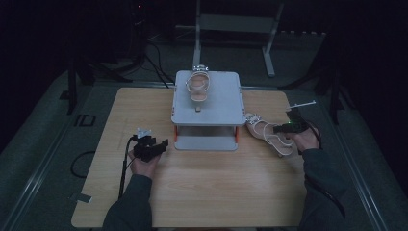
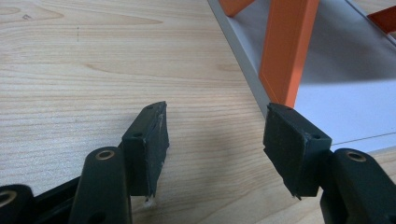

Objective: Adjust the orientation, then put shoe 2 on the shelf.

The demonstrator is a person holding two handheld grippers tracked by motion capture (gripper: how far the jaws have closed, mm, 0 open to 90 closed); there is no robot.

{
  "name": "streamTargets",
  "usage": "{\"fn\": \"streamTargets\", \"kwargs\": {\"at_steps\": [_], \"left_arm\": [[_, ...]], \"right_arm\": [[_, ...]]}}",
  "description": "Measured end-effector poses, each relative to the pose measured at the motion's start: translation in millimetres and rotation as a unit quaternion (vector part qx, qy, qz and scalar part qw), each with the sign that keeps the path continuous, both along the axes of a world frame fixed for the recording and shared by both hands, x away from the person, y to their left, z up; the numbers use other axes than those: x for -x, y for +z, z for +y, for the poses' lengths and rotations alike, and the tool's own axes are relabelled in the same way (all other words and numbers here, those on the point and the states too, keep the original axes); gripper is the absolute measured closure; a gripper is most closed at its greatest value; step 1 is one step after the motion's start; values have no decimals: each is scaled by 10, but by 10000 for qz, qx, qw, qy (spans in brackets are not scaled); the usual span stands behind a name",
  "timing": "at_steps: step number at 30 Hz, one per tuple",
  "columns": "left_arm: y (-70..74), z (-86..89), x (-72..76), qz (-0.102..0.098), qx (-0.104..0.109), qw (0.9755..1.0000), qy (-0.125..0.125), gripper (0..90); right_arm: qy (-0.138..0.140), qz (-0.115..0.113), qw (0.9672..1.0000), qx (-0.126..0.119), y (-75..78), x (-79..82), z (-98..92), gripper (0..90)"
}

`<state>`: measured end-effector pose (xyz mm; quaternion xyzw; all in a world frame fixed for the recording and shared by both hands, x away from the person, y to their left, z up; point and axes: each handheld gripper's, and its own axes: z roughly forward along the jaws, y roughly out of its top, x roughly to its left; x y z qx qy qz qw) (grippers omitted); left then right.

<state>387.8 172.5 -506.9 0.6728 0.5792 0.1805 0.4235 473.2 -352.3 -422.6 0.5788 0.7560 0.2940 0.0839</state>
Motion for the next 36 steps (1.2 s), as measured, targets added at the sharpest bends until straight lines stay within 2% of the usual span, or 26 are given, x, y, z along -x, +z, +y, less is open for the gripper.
{"fn": "streamTargets", "kwargs": {"at_steps": [4, 10, 16, 21, 24, 36], "left_arm": [[0, 0, -1, -1, 4, 10000, -7, 406], [1, -2, 2, -6, -9, 10000, -13, 405], [1, -4, 2, -11, -12, 10000, -14, 405], [2, -3, 4, -6, -9, 10000, -7, 405], [2, -5, 3, -5, -17, 10000, -10, 405], [2, -7, 4, -3, -24, 10000, -10, 405]], "right_arm": [[-333, -38, 9993, -172, 19, -41, 45, 830], [-765, -85, 9964, -343, 40, -84, 154, 830], [-989, -100, 9943, -394, 49, -112, 287, 830], [-1340, -30, 9900, -445, 61, -137, 338, 829], [-1517, -36, 9868, -558, 85, -145, 357, 829], [-1859, -161, 9799, -707, 306, -216, 390, 829]]}}
